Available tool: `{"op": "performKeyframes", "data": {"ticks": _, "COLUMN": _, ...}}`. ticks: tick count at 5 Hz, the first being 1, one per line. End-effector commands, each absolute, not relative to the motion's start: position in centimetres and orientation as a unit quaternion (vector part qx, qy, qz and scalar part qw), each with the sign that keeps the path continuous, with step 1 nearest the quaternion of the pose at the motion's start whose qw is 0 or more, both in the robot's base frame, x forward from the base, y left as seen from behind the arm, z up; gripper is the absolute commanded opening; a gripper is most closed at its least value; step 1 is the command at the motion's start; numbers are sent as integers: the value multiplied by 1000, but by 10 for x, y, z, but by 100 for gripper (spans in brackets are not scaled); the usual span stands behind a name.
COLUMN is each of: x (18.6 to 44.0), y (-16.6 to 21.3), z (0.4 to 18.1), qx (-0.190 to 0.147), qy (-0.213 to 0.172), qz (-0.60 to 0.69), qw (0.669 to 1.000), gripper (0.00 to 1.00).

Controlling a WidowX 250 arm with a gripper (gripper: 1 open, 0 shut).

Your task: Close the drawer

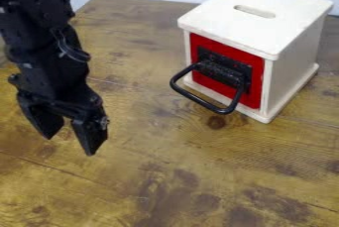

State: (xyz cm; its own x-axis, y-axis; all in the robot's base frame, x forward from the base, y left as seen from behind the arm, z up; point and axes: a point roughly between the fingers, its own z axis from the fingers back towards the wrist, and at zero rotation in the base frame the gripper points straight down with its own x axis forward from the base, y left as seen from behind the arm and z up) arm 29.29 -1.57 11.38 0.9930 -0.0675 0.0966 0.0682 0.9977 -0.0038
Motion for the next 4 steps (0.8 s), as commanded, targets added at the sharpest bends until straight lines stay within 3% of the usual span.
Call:
{"op": "performKeyframes", "data": {"ticks": 1, "x": 297, "y": -16, "z": 116, "qx": 1, "qy": -66, "qz": -35, "qw": 997, "gripper": 100}}
{"op": "performKeyframes", "data": {"ticks": 4, "x": 308, "y": -4, "z": 152, "qx": 4, "qy": -75, "qz": 16, "qw": 997, "gripper": 100}}
